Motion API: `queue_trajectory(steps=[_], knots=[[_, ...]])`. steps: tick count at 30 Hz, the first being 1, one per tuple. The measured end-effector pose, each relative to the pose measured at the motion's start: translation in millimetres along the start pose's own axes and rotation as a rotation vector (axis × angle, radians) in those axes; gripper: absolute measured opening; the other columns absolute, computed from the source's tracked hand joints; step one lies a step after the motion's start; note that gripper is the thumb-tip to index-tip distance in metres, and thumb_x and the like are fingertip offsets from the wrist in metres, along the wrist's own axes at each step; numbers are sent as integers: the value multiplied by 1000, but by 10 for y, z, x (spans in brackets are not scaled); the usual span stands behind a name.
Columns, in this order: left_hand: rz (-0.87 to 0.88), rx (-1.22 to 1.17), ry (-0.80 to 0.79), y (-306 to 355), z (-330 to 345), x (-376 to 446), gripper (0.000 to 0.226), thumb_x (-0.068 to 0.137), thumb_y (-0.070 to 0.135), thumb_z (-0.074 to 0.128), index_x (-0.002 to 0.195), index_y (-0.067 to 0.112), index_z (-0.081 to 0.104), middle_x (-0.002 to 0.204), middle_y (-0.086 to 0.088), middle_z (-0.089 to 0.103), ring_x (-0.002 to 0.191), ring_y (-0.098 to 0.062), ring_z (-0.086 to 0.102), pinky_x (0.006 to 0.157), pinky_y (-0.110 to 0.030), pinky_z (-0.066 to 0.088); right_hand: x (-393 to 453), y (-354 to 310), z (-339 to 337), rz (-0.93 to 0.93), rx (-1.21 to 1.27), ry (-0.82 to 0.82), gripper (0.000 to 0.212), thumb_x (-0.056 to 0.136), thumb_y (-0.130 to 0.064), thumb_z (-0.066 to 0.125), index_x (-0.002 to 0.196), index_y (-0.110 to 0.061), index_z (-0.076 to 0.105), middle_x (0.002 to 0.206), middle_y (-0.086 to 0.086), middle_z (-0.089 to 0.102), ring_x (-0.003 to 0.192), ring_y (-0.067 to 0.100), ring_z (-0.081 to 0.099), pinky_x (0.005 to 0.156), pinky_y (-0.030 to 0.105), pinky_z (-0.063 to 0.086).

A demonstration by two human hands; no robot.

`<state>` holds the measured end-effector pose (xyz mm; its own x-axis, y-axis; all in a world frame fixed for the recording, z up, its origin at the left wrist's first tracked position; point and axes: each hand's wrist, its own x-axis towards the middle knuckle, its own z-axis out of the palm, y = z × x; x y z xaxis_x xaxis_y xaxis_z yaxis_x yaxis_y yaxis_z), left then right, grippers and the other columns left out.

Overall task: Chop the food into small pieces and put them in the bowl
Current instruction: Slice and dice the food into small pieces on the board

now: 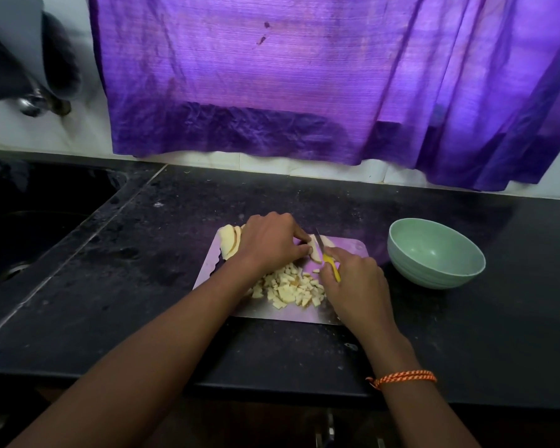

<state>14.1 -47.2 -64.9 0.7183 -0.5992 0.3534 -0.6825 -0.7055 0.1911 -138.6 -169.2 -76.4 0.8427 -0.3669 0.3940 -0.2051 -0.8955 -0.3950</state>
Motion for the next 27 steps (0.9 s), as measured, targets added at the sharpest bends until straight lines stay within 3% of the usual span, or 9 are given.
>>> queue_trajectory(steps=[6, 10, 13, 16, 20, 23, 27], knots=[[12, 19, 32, 16, 43, -10, 32, 93, 63, 71, 117, 44, 80, 106, 19, 80, 84, -7, 70, 60, -27, 40, -17, -8, -1, -32, -25, -28, 37, 102, -39, 52, 135, -28, 64, 98, 7, 71, 86, 23, 61, 72, 38, 54], [-9, 19, 37, 27, 58, -13, 31, 92, 62, 71, 116, 45, 80, 106, 17, 80, 87, -10, 71, 65, -29, 41, -8, -24, -11, -71, -40, -66, 36, 103, -37, 52, 136, -28, 63, 107, 7, 71, 93, 22, 61, 78, 37, 52], [-22, 30, 35, 43, 66, -14, 32, 92, 63, 71, 116, 44, 81, 103, 15, 81, 87, -12, 71, 68, -31, 39, -5, -21, -17, -86, -39, -82, 35, 103, -35, 51, 136, -27, 64, 108, 7, 71, 95, 23, 60, 73, 33, 43], [-46, 31, 21, 52, 52, -13, 33, 92, 63, 70, 117, 43, 80, 100, 12, 81, 81, -12, 68, 72, -33, 38, -68, -4, -41, -88, -35, -95, 35, 103, -35, 49, 134, -29, 64, 103, 7, 70, 88, 24, 57, 69, 33, 38], [-72, 16, -1, 53, 43, -14, 34, 93, 61, 70, 119, 42, 80, 94, 10, 81, 60, -2, 45, 75, -34, 38, -240, 65, -109, -80, -30, -109, 39, 103, -40, 48, 139, -34, 60, 106, 7, 70, 92, 25, 61, 73, 35, 45], [-82, 12, -17, 68, 41, -7, 37, 93, 62, 70, 121, 40, 79, 96, 10, 81, 59, -1, 42, 77, -35, 41, -377, 121, -155, -77, -19, -107, 41, 102, -43, 50, 141, -35, 59, 105, 3, 71, 90, 20, 61, 72, 32, 46], [-94, 9, -53, 92, 22, -4, 39, 94, 61, 71, 125, 39, 78, 95, 11, 80, 58, 1, 42, 81, -38, 47, -565, 219, -228, -98, -9, -65, 36, 101, -44, 52, 134, -34, 63, 87, 3, 71, 75, 21, 62, 64, 37, 51]])
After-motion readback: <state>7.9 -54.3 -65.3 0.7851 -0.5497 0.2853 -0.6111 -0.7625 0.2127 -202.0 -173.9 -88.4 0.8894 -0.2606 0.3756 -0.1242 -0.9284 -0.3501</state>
